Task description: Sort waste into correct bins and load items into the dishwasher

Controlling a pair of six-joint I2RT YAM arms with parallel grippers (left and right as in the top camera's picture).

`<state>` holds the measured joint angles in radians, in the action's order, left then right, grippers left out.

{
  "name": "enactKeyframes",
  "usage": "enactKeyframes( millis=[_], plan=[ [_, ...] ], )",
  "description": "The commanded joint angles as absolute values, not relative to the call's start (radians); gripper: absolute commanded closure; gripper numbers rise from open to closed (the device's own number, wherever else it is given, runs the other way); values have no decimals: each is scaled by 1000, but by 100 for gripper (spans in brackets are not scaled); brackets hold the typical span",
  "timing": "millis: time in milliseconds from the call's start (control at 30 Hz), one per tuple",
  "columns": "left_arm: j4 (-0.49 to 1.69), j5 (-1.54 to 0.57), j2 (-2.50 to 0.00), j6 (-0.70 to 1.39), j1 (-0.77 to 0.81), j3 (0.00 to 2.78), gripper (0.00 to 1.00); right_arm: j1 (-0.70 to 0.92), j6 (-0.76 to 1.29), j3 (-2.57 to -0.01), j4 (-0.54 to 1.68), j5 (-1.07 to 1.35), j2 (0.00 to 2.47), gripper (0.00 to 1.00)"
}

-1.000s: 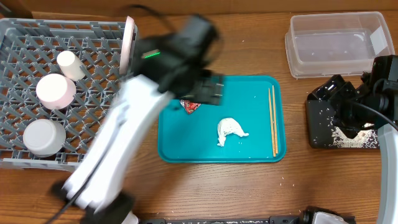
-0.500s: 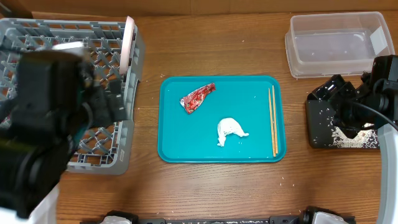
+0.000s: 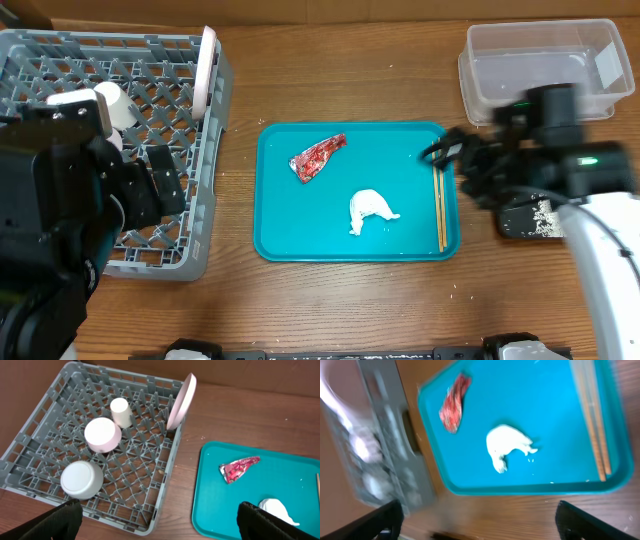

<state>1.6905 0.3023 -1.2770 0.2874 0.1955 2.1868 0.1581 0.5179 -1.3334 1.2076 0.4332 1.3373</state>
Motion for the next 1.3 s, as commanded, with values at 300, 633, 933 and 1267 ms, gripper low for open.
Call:
enactKeyframes(
  millis=[300, 633, 933, 1267],
  plan=[
    [1689, 294, -1334, 273, 189, 2187, 0, 609, 707, -1138, 784, 35, 1603, 0],
    [1689, 294, -1374, 273, 190, 2187, 0, 635, 712, -1138, 711, -7, 1855, 19],
    [1689, 294, -1405, 273, 190, 2187, 0, 632, 760, -1148, 701, 2, 1872, 90],
    [1689, 294, -1407, 273, 190, 2187, 0, 394, 708, -1623, 1152, -105, 1857, 96]
  ],
)
